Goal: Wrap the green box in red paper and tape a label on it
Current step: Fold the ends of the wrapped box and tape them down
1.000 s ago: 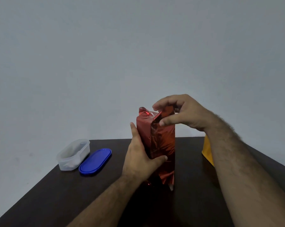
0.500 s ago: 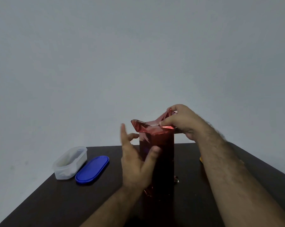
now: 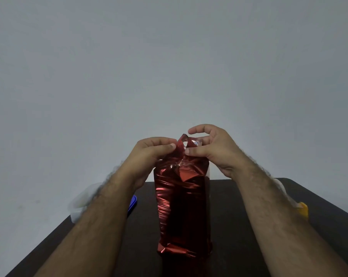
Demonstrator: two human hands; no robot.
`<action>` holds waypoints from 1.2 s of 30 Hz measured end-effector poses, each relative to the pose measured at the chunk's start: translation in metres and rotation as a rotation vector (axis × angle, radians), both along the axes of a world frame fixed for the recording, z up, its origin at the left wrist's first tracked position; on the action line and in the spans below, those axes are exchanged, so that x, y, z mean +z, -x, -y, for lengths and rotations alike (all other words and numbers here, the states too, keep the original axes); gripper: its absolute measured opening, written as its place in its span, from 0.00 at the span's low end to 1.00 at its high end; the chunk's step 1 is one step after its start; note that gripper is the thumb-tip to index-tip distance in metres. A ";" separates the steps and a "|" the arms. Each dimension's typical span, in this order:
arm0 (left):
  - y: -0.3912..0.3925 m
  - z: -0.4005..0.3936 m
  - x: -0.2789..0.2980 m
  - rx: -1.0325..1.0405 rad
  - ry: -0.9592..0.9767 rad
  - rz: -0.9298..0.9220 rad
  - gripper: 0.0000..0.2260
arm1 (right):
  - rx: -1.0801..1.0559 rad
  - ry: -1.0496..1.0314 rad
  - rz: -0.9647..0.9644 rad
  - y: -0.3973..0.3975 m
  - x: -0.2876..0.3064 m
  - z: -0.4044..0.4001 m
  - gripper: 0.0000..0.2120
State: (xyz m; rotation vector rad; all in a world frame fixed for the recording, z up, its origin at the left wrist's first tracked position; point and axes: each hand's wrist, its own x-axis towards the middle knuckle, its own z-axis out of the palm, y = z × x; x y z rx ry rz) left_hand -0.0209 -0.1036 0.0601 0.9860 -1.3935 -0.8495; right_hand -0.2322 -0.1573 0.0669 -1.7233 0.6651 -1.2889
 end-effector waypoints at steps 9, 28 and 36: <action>0.020 0.004 0.005 0.160 -0.030 -0.091 0.10 | 0.072 -0.273 -0.053 0.022 0.016 -0.008 0.14; 0.020 0.014 0.001 0.139 -0.003 -0.146 0.09 | -0.266 0.023 0.087 -0.005 -0.002 -0.001 0.20; 0.019 0.015 0.000 0.132 -0.012 -0.153 0.08 | -0.142 -0.063 0.139 -0.009 -0.001 -0.002 0.09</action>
